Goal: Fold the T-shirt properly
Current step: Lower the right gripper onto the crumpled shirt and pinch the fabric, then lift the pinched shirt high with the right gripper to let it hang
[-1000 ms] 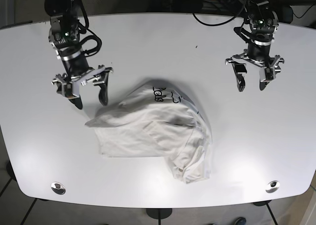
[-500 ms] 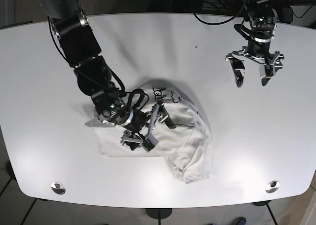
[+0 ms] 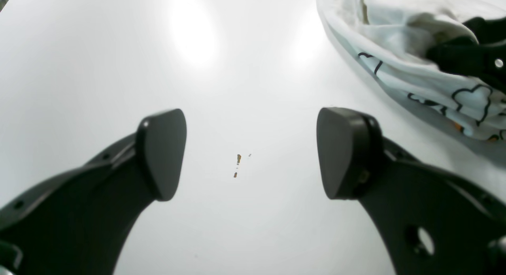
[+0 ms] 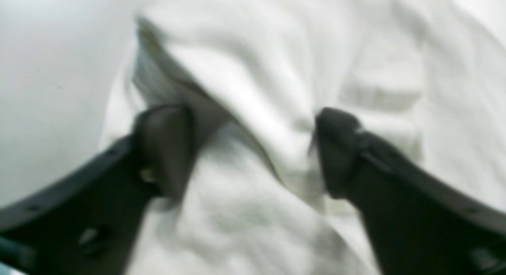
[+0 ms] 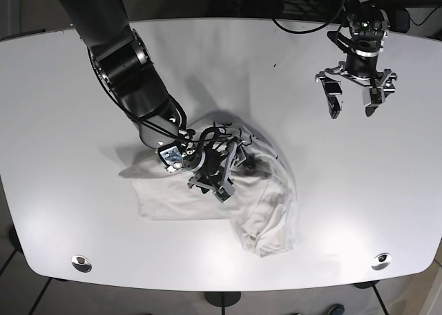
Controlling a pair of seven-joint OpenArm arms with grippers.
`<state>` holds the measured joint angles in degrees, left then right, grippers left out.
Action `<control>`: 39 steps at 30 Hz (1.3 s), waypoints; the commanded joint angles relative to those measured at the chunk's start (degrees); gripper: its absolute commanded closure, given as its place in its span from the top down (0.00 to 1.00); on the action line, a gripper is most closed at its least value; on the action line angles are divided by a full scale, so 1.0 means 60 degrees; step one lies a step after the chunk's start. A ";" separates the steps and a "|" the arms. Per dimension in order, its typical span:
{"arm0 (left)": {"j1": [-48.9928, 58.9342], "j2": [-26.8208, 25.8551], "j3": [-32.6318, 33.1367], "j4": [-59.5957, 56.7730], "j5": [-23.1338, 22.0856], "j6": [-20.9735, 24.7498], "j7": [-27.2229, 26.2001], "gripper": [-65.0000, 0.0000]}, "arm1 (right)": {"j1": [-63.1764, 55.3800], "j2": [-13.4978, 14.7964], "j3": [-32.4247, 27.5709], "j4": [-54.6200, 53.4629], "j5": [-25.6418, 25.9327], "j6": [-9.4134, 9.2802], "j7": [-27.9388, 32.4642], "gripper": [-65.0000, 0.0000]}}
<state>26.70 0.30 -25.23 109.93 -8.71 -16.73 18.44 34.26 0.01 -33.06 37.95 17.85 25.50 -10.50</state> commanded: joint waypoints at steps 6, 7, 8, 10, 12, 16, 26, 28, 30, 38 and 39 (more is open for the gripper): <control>-0.0017 -0.0057 0.0052 0.0191 -0.0123 -0.0003 -0.0252 0.73 | 0.0026 0.0225 0.0052 0.1389 0.0139 0.0022 -0.0367 0.05; -0.0017 -0.0057 0.0125 0.0206 -0.0123 -0.0003 -0.0252 0.73 | -0.0179 0.0445 0.0052 0.2180 0.0198 0.0007 -0.0675 0.05; -0.0003 -0.0057 0.0257 0.0206 -0.0123 -0.0003 -0.0252 0.73 | -0.0413 0.0621 0.0067 0.3000 0.0198 -0.0096 -0.0982 0.05; 0.0144 -0.0057 0.0447 0.0206 -0.0138 -0.0003 -0.0252 0.73 | -0.1029 0.1002 0.0067 0.5008 0.0198 -0.0799 -0.1729 0.05; 0.0158 -0.0071 0.0609 0.0206 -0.0138 -0.0003 -0.0252 0.73 | -0.1454 0.1236 0.0067 0.6400 0.0183 -0.1224 -0.2169 0.05; 0.0188 -0.0071 0.0902 0.0206 -0.0138 -0.0017 -0.0282 0.73 | -0.2186 0.1544 0.0067 0.8627 0.0183 -0.1751 -0.3004 0.05; 0.0129 -0.0130 0.0931 0.0162 -0.0138 -0.0017 -0.0282 0.74 | -0.6567 0.2321 0.2587 1.1645 0.0110 -0.2000 -0.3634 0.05; 0.0114 -0.0130 0.0931 0.0162 -0.0138 -0.0017 -0.0282 0.74 | -0.7139 0.2321 0.2909 1.1601 0.0110 -0.2000 -0.3605 0.05; 0.0100 -0.0130 0.0960 0.0162 -0.0138 -0.0017 -0.0282 0.74 | -0.7608 0.2306 0.3173 1.1660 0.0110 -0.2000 -0.3605 0.06; -0.0193 -0.0130 0.0946 0.0147 -0.0123 -0.0017 -0.0267 0.74 | -0.7578 0.2233 0.3173 1.2436 0.0110 -0.1986 -0.3605 0.91; -0.0193 -0.0130 0.0946 0.0147 -0.0123 -0.0017 -0.0267 0.74 | -0.7256 0.2218 0.3173 1.2407 0.0110 -0.1971 -0.3634 0.92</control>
<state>25.74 -0.32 -19.44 109.86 -8.91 -16.78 18.46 -10.28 13.17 -14.31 111.02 18.04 13.50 -34.65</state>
